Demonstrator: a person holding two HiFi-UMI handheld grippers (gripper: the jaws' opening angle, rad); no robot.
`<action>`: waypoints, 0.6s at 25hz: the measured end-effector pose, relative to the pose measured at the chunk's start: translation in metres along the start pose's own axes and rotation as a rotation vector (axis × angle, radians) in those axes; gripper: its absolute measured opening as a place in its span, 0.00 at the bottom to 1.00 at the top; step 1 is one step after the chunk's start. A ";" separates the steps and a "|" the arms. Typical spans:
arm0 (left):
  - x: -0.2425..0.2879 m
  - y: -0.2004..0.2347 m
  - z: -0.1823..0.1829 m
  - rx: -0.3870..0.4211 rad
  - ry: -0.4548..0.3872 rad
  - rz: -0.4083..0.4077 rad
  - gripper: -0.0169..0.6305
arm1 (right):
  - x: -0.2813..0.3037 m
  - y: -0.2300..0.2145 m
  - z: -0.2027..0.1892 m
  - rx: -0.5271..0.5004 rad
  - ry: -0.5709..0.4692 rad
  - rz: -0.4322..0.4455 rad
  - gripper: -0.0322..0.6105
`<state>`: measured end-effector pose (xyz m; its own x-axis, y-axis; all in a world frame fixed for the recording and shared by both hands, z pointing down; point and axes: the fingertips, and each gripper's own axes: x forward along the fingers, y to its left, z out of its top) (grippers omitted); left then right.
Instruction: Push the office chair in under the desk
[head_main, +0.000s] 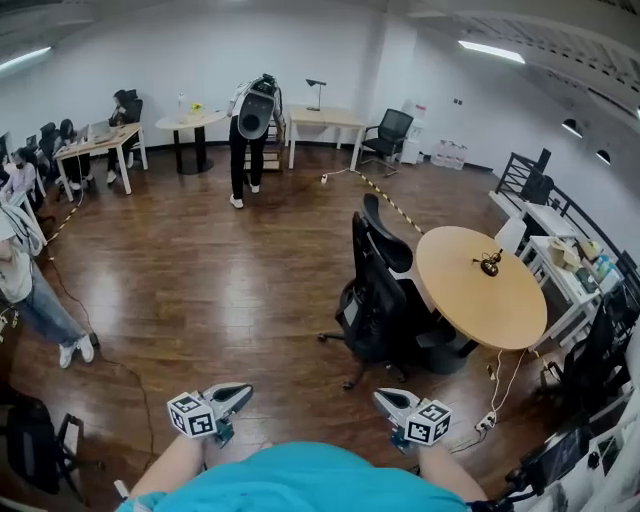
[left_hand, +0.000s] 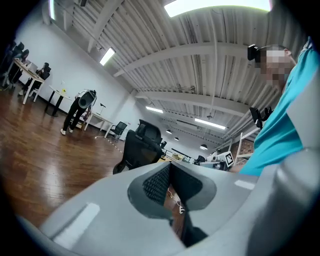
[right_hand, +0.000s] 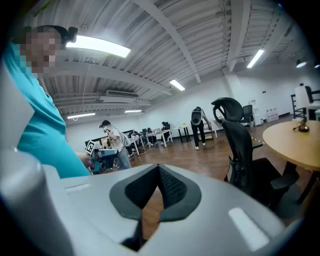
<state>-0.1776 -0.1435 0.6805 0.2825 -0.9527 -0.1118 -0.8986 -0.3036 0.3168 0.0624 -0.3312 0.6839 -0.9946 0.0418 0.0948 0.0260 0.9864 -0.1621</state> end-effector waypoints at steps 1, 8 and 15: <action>-0.001 -0.016 0.000 0.007 -0.001 -0.011 0.19 | -0.010 0.006 -0.003 0.004 0.005 -0.001 0.05; -0.087 -0.081 -0.001 0.069 0.011 -0.048 0.19 | -0.038 0.107 -0.018 -0.007 -0.024 -0.013 0.05; -0.209 -0.130 0.013 0.126 0.041 -0.083 0.19 | -0.021 0.244 -0.041 0.006 -0.027 -0.002 0.05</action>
<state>-0.1238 0.0954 0.6506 0.3685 -0.9249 -0.0931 -0.9060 -0.3798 0.1869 0.0939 -0.0848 0.6830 -0.9970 0.0351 0.0685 0.0232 0.9855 -0.1680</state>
